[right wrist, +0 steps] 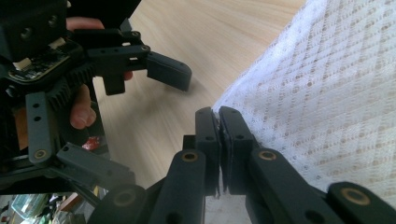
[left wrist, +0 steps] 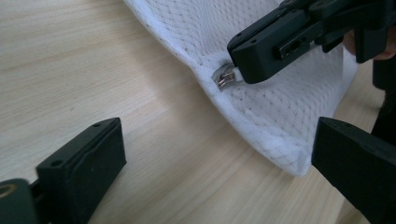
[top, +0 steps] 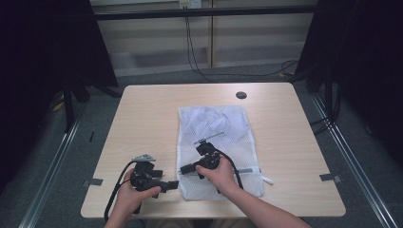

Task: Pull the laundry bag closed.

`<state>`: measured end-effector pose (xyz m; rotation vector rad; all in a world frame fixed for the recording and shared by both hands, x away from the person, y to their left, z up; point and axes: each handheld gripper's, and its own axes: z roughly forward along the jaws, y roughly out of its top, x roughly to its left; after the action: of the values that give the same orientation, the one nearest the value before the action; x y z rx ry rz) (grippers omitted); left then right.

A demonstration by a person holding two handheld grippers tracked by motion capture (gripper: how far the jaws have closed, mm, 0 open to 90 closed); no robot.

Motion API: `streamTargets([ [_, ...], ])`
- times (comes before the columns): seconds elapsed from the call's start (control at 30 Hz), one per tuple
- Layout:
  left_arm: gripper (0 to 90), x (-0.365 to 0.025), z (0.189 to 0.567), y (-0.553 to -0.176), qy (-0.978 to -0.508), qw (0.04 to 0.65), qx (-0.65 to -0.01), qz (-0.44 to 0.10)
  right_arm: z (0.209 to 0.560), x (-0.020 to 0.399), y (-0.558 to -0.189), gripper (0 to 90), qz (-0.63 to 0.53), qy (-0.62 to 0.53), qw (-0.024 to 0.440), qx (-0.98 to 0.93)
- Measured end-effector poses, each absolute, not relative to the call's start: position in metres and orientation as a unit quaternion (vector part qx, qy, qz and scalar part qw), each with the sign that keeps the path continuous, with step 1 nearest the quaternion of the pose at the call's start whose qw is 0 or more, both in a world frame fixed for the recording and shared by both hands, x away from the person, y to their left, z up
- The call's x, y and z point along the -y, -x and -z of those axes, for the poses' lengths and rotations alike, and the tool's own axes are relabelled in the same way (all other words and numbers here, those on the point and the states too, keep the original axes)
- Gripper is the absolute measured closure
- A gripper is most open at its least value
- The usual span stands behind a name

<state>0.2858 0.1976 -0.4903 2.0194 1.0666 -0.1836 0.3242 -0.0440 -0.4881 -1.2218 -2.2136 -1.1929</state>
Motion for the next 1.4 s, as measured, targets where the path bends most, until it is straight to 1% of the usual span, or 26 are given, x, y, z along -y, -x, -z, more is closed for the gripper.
streamTargets([
  [0.03, 3.8, -0.197, 0.491, -0.286, -0.803, 0.411, -0.426, 0.073, 0.487, 0.044, -0.324, 86.9, 0.421, 0.432, 0.174, 0.778],
  [0.13, 8.9, -0.195, 0.492, -0.287, -0.799, 0.411, -0.432, 0.08, 0.486, 0.045, -0.324, 86.9, 0.422, 0.432, 0.176, 0.777],
  [0.2, 15.6, -0.195, 0.493, -0.288, -0.797, 0.413, -0.433, 0.081, 0.485, 0.046, -0.325, 86.9, 0.427, 0.433, 0.179, 0.774],
  [0.23, 15.8, -0.193, 0.494, -0.288, -0.793, 0.417, -0.437, 0.082, 0.484, 0.047, -0.325, 86.9, 0.427, 0.433, 0.18, 0.773],
  [0.33, 20.8, -0.192, 0.494, -0.29, -0.79, 0.425, -0.434, 0.081, 0.483, 0.048, -0.325, 86.9, 0.431, 0.435, 0.181, 0.769],
  [0.4, 25.7, -0.192, 0.494, -0.29, -0.789, 0.428, -0.433, 0.084, 0.482, 0.048, -0.324, 86.9, 0.432, 0.435, 0.182, 0.769],
  [0.43, 25.7, -0.191, 0.494, -0.291, -0.788, 0.429, -0.432, 0.085, 0.482, 0.048, -0.324, 86.9, 0.432, 0.435, 0.182, 0.769],
  [0.47, 30.2, -0.189, 0.495, -0.291, -0.785, 0.434, -0.432, 0.09, 0.482, 0.049, -0.324, 86.9, 0.435, 0.434, 0.185, 0.767],
  [0.57, 31.5, -0.188, 0.496, -0.292, -0.786, 0.432, -0.432, 0.097, 0.481, 0.049, -0.324, 86.9, 0.436, 0.435, 0.183, 0.766],
  [0.6, 34.6, -0.185, 0.496, -0.292, -0.783, 0.435, -0.432, 0.107, 0.48, 0.05, -0.325, 86.9, 0.441, 0.433, 0.185, 0.764],
  [0.77, 40.2, -0.182, 0.497, -0.295, -0.777, 0.442, -0.433, 0.114, 0.479, 0.05, -0.324, 86.9, 0.444, 0.431, 0.183, 0.764],
  [0.93, 49.6, -0.18, 0.498, -0.296, -0.771, 0.449, -0.435, 0.124, 0.478, 0.051, -0.324, 86.8, 0.445, 0.43, 0.18, 0.764],
  [1.03, 54.3, -0.178, 0.498, -0.297, -0.768, 0.451, -0.433, 0.139, 0.477, 0.052, -0.324, 86.8, 0.449, 0.429, 0.18, 0.763],
  [1.23, 62.0, -0.175, 0.499, -0.298, -0.763, 0.452, -0.437, 0.15, 0.476, 0.053, -0.324, 86.9, 0.448, 0.427, 0.18, 0.764],
  [1.4, 62.8, -0.174, 0.499, -0.299, -0.76, 0.455, -0.439, 0.15, 0.476, 0.053, -0.324, 86.9, 0.452, 0.426, 0.178, 0.763],
])
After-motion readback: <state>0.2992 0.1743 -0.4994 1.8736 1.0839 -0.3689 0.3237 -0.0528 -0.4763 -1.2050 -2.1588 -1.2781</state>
